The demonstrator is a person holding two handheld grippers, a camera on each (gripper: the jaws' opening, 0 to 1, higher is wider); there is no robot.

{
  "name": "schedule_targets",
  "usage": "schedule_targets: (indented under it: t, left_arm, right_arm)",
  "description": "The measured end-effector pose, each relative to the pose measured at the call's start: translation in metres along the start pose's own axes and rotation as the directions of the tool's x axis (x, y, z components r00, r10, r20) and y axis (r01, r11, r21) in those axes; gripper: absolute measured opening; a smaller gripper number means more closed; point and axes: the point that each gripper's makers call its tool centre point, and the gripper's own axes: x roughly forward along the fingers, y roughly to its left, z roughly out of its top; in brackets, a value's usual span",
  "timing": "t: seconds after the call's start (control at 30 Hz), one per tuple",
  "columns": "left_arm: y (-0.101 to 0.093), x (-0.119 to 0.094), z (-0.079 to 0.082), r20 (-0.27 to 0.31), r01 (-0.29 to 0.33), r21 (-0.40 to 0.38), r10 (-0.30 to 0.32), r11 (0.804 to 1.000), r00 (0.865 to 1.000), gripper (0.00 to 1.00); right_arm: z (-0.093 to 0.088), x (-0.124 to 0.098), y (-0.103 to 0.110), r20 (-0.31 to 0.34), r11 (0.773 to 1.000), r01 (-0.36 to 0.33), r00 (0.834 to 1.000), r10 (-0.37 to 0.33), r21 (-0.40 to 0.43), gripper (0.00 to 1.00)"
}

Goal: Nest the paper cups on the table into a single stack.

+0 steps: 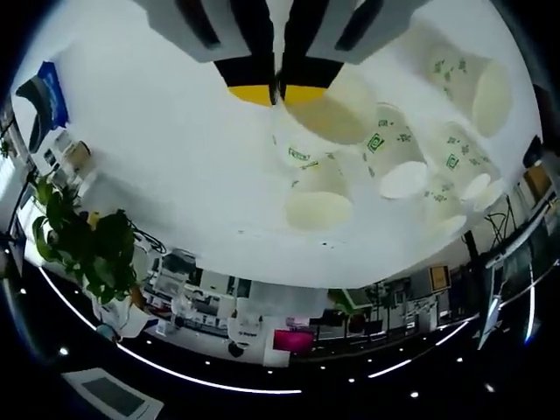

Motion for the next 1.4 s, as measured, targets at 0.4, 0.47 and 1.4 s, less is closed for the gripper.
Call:
schedule_targets:
  t: [0.4, 0.47, 1.4]
  left_arm:
    - [-0.01, 0.012, 0.001, 0.009, 0.021, 0.001, -0.021, 1.0, 1.0, 0.83]
    - [-0.009, 0.013, 0.001, 0.009, 0.027, 0.002, -0.027, 1.0, 1.0, 0.83]
    - [-0.014, 0.021, 0.001, 0.013, 0.058, 0.018, -0.058, 0.998, 0.998, 0.84]
  right_arm:
    - [0.006, -0.029, 0.009, 0.01, 0.996, -0.062, 0.998, 0.063, -0.069, 0.0]
    - [0.01, -0.031, 0.009, 0.017, 0.995, -0.069, 0.997, 0.071, -0.078, 0.0]
    - [0.059, -0.104, 0.098, 0.088, 0.946, -0.269, 0.954, 0.287, -0.179, 0.0]
